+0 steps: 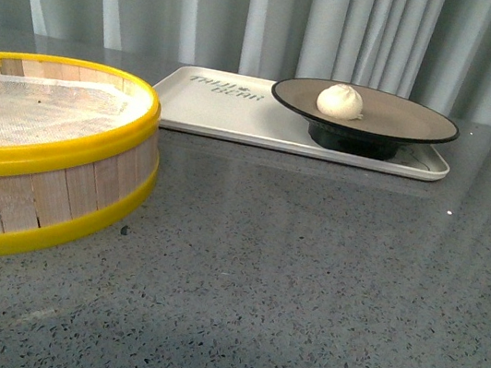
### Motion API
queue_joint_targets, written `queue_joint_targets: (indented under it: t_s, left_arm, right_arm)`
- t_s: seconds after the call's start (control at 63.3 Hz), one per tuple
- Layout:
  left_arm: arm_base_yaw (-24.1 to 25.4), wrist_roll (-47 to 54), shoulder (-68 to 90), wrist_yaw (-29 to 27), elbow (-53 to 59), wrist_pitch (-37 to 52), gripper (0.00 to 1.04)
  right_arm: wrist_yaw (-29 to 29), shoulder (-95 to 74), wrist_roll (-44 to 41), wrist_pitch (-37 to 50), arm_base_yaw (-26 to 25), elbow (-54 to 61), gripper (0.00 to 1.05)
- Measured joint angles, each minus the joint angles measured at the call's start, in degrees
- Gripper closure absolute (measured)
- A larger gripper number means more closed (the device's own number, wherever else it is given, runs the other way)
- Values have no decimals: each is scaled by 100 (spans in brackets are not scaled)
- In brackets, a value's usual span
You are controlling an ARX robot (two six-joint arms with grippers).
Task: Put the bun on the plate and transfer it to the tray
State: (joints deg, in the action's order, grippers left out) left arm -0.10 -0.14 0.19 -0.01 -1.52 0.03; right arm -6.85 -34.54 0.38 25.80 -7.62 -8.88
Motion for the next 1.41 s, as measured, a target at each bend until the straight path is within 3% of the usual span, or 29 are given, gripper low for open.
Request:
queue_joint_targets:
  t_s: [0.047, 0.142, 0.269, 1.169, 1.264, 1.406]
  left_arm:
    - [0, 0, 0, 0, 0, 0, 7]
    - [0, 0, 0, -2, 0, 0, 7]
    - [0, 0, 0, 2, 0, 0, 7]
    - [0, 0, 0, 0, 0, 0, 7]
    - [0, 0, 0, 0, 0, 0, 7]
    - [0, 0, -2, 0, 0, 0, 7]
  right_arm:
    - [66, 122, -31, -13, 109, 157, 103]
    - [575, 330, -22, -129, 472, 317, 103]
    - [647, 649, -24, -264, 734, 426, 103]
    - [680, 2457, -24, -1563, 745, 861, 103]
    - [682, 3093, -26, -2413, 745, 857, 103]
    - [682, 3429, -24, -2559, 745, 857, 103]
